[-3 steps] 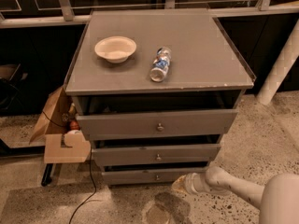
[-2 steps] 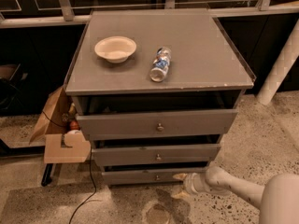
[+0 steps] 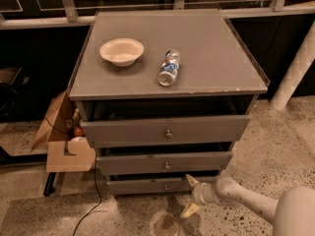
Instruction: Open bottom drawer
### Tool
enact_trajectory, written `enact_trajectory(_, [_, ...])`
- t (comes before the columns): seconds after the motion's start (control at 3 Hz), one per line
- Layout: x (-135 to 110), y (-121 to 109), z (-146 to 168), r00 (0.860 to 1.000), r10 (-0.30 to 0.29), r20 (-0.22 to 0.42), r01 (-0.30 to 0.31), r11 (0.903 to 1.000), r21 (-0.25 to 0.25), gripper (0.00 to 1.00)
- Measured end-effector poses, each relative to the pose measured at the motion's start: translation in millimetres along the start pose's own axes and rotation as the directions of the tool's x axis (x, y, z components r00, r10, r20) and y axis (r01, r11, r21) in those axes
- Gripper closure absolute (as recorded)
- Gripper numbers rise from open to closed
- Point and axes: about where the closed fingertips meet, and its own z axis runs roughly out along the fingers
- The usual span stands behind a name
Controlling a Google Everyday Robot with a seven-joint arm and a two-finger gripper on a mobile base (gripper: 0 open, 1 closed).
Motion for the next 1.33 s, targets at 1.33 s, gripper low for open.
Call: enact_trajectory(1.33, [5, -32, 23, 0.999, -0.047, -0.009, 0.048, 0.9958, 0.078, 0.00])
